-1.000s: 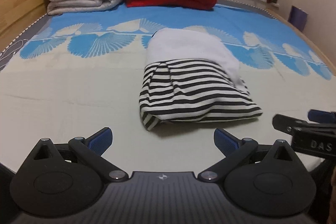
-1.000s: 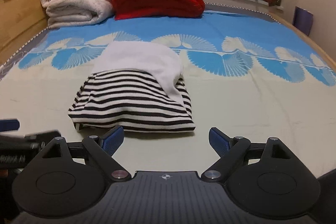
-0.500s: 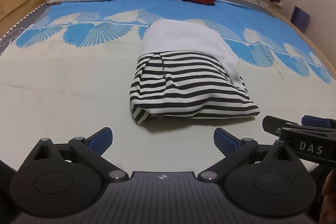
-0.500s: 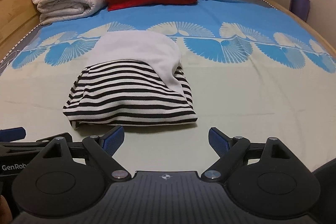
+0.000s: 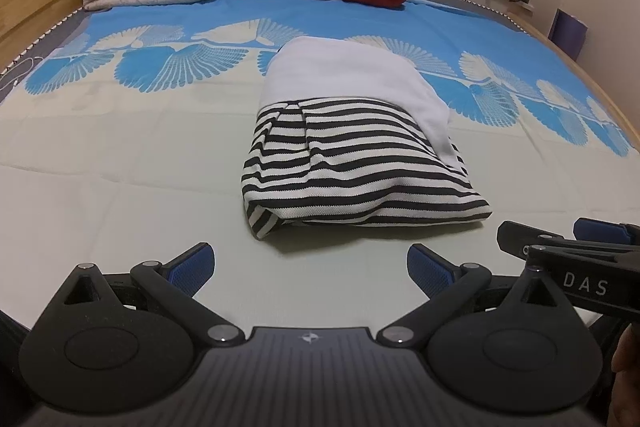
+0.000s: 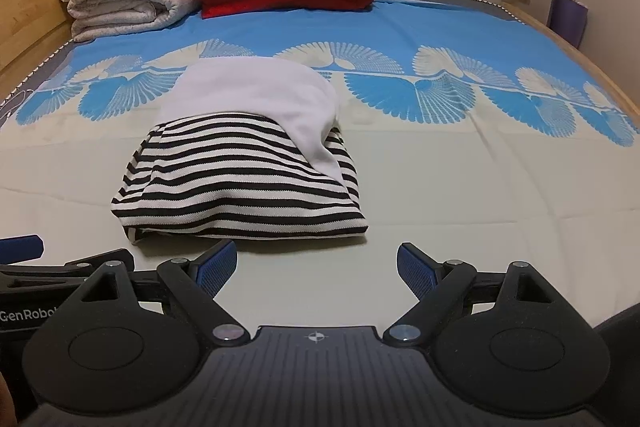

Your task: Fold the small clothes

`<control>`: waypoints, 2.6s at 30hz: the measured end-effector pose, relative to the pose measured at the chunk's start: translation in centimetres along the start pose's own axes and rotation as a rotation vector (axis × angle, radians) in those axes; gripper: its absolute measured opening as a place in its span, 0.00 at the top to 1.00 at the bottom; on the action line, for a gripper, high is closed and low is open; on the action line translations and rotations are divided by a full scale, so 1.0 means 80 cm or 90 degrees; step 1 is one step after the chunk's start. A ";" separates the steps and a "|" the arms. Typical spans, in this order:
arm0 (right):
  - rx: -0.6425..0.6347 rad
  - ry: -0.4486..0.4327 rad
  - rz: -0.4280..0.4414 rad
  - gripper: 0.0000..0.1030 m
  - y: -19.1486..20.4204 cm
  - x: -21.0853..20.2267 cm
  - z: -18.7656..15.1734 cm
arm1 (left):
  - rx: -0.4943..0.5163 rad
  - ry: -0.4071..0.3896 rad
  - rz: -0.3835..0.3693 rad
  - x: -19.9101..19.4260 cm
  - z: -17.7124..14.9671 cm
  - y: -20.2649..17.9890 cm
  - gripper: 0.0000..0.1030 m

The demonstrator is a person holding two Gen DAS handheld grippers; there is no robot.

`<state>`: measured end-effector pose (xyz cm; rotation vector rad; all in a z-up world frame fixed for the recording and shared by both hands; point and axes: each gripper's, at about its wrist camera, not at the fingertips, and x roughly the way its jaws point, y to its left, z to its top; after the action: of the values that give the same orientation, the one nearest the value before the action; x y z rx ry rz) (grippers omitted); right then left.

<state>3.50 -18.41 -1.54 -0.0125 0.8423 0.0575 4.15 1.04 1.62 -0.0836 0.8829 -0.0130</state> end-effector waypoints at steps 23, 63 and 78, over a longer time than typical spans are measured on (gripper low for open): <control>-0.002 0.004 -0.004 0.15 0.003 0.004 -0.001 | -0.008 0.010 -0.006 0.005 0.002 0.003 0.01; 0.001 0.018 -0.016 0.15 0.006 0.011 -0.004 | 0.002 0.021 -0.011 0.010 -0.001 0.003 0.00; 0.001 0.020 -0.017 0.15 0.006 0.012 -0.005 | 0.001 0.025 -0.015 0.012 -0.002 0.004 0.00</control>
<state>3.82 -17.91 -2.55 -0.0237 0.8735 0.0311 4.62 1.34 0.78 -0.0935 0.9204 -0.0377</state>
